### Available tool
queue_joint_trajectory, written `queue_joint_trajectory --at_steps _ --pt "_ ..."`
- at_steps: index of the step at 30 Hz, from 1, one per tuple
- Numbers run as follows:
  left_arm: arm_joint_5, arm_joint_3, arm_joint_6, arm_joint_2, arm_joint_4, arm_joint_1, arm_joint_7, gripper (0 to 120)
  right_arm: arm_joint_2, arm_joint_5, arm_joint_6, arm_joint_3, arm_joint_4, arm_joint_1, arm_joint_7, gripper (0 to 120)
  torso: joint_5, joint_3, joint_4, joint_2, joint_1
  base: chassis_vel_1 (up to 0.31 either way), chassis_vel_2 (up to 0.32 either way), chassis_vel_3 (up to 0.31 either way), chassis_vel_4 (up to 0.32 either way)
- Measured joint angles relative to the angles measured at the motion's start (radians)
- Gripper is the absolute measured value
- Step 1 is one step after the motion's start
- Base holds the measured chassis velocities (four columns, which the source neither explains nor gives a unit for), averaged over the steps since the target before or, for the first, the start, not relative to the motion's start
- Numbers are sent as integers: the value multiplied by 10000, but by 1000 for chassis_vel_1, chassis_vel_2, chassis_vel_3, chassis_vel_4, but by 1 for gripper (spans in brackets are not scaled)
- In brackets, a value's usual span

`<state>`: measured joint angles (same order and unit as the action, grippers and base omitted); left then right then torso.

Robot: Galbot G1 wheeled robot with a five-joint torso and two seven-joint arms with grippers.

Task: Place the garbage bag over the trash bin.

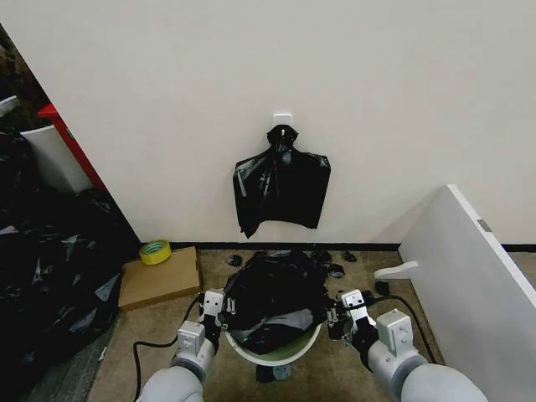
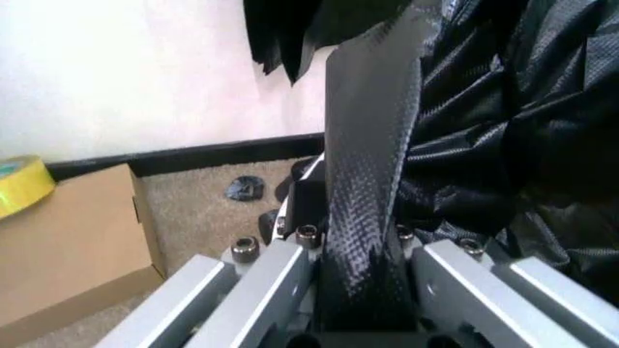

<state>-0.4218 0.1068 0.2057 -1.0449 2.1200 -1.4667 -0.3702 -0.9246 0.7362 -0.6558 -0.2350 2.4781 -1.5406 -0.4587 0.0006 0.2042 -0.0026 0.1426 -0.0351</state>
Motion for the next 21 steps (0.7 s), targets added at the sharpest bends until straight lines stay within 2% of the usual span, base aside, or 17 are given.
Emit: queue_joint_trajectory --at_steps 4,9,21 --pt "-723 119 -113 -65 3 63 -115 1 -173 593 166 -263 32 -137 -309 0 0 0 -1 0 0 0 0 0 0" --pt "-1838 278 -200 37 203 163 -187 1 -95 157 275 -542 -248 -271 -322 0 0 0 -2 0 0 0 0 0 0" --pt "-2312 702 -201 270 577 -230 94 1 235 -518 614 -594 -1055 50 92 0 0 0 1 0 0 0 0 0 0"
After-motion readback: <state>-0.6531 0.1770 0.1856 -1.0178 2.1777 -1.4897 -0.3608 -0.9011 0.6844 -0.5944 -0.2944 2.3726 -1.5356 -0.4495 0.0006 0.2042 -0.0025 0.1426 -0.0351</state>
